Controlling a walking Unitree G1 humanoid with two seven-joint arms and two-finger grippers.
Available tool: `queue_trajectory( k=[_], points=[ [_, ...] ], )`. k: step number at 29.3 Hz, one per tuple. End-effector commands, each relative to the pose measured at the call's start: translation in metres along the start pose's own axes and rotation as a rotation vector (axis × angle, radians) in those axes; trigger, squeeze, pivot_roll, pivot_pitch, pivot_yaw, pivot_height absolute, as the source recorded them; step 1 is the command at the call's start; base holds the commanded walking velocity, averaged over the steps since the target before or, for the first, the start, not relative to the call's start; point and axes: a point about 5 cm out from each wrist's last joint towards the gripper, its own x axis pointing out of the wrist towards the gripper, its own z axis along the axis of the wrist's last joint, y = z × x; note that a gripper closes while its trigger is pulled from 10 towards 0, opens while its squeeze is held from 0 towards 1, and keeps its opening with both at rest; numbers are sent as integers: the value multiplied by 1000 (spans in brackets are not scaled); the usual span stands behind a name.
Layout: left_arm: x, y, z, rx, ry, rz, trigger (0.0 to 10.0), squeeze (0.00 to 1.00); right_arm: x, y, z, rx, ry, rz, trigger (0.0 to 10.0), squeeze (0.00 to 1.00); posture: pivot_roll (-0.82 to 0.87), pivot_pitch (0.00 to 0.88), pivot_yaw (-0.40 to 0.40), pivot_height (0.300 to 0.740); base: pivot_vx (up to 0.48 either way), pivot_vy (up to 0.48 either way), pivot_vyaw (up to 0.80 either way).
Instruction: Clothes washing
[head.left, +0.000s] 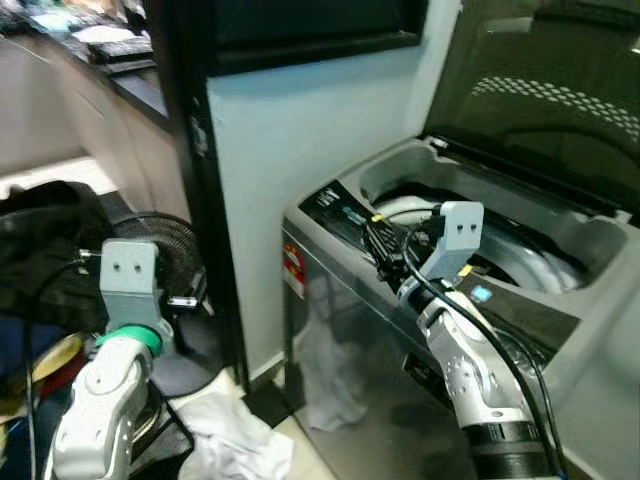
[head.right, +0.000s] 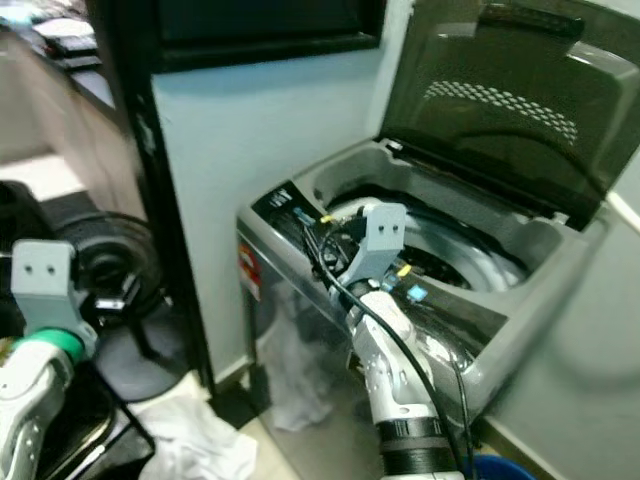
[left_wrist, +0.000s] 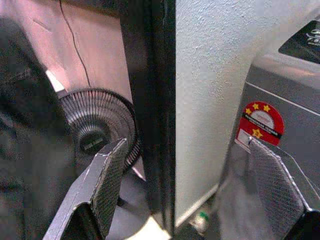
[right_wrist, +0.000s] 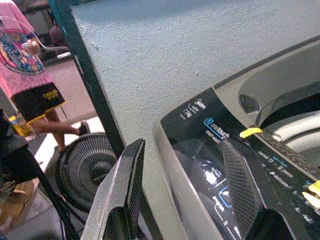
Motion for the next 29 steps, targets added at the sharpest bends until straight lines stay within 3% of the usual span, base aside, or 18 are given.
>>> queue_trajectory(
  k=[1, 7, 16, 29],
  points=[
    [-2, 2, -6, -10, 21, 3, 10000, 0, 1, 4, 1, 5, -9, 11, 10000, 0, 53, 11, -3, 740, 0, 0, 800],
    [2, -4, 8, 44, -74, -46, 10000, 0, 14, 20, 10, 75, -70, 17, 10000, 0, 69, 4, 8, 740, 0, 0, 800],
    [3, -10, 14, 62, -109, -46, 10000, 0, 17, 22, 12, 80, -74, 35, 10000, 0, 69, 0, -7, 740, 0, 0, 800],
    [1, -26, 10, -33, -122, -62, 10000, 0, 19, 26, 14, 75, -67, 60, 10000, 0, 53, 0, -27, 740, 0, 0, 800]
  ],
)
